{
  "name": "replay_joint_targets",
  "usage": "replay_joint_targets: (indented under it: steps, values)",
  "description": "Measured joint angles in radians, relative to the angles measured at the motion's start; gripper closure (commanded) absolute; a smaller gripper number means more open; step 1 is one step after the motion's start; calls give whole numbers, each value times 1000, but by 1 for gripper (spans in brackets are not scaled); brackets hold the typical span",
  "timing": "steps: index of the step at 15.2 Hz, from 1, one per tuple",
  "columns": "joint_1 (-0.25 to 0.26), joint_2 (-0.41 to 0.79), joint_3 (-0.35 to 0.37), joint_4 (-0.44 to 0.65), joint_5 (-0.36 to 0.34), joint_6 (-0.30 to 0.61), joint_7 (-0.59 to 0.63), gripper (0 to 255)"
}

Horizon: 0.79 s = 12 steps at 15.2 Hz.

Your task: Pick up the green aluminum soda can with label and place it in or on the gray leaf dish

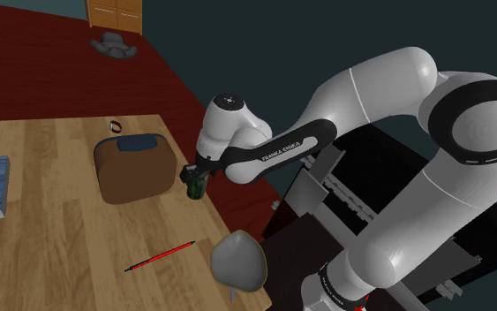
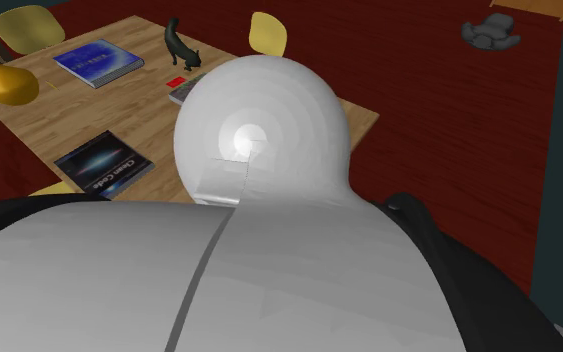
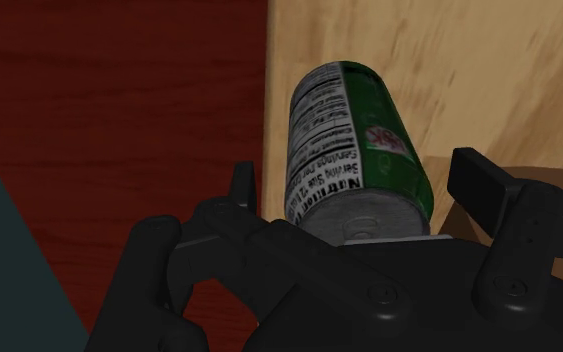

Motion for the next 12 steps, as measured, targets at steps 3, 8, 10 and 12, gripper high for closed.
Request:
replay_joint_targets:
  steps: [3,8,10,12]
  values:
    - [0,0,0,0,0,0,0,255]
    - [0,0,0,0,0,0,0,255]
    - [0,0,0,0,0,0,0,255]
    - [0,0,0,0,0,0,0,255]
